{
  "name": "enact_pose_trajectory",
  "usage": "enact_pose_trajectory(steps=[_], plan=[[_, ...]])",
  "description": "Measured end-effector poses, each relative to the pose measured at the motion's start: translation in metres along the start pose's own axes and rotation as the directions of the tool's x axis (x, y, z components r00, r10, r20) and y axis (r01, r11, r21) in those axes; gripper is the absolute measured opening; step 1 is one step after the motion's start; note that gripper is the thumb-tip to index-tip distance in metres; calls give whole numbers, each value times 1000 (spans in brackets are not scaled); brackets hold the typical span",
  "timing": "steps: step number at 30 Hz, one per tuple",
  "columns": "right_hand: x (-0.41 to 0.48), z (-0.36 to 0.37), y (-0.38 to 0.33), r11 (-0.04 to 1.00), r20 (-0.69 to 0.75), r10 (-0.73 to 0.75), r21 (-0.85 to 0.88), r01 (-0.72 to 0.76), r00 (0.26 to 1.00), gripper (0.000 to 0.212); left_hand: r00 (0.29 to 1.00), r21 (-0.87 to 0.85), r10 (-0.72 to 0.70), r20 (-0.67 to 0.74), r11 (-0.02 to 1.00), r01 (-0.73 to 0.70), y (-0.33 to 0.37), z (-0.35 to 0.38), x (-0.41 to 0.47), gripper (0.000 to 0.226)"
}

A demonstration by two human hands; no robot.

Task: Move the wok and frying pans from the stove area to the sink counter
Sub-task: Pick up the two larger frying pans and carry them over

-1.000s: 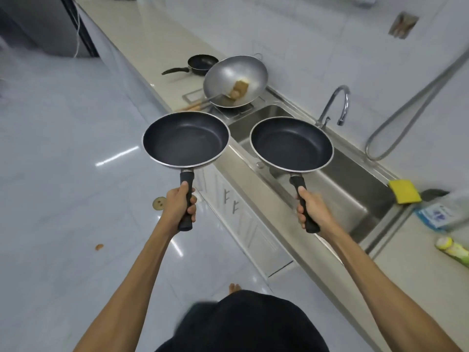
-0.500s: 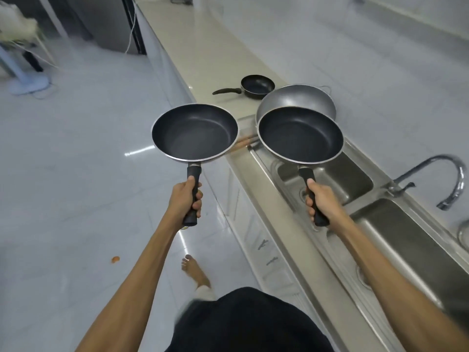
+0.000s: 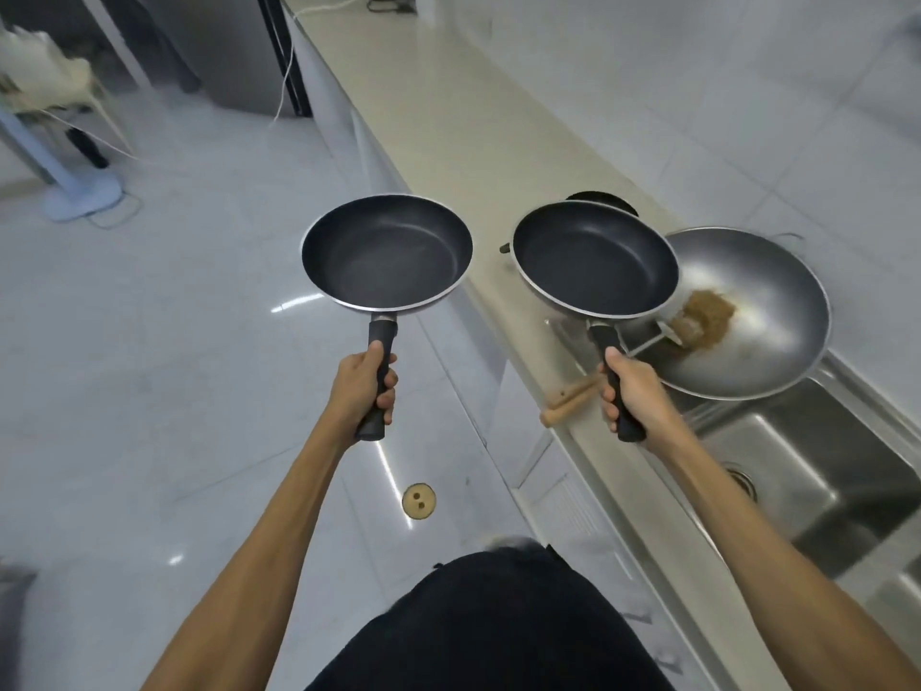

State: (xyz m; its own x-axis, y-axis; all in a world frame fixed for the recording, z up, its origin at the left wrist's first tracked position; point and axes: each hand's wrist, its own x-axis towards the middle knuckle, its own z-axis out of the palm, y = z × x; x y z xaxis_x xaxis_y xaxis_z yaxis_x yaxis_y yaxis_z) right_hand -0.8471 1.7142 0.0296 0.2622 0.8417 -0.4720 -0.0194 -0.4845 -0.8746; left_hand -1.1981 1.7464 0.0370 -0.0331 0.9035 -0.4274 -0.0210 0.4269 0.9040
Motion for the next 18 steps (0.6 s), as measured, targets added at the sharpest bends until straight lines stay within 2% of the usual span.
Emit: enact_pose_trajectory(steps=[8,18], plan=[[139,73,-55,1000,-26,19,-12,-20,999,40,1000,23,-15,19,1000,15,51,-32,161,38],[316,133,-145,994,-79,94,61,-90,992,36,992,37,-83,99,996,80,149,-29,374,37]])
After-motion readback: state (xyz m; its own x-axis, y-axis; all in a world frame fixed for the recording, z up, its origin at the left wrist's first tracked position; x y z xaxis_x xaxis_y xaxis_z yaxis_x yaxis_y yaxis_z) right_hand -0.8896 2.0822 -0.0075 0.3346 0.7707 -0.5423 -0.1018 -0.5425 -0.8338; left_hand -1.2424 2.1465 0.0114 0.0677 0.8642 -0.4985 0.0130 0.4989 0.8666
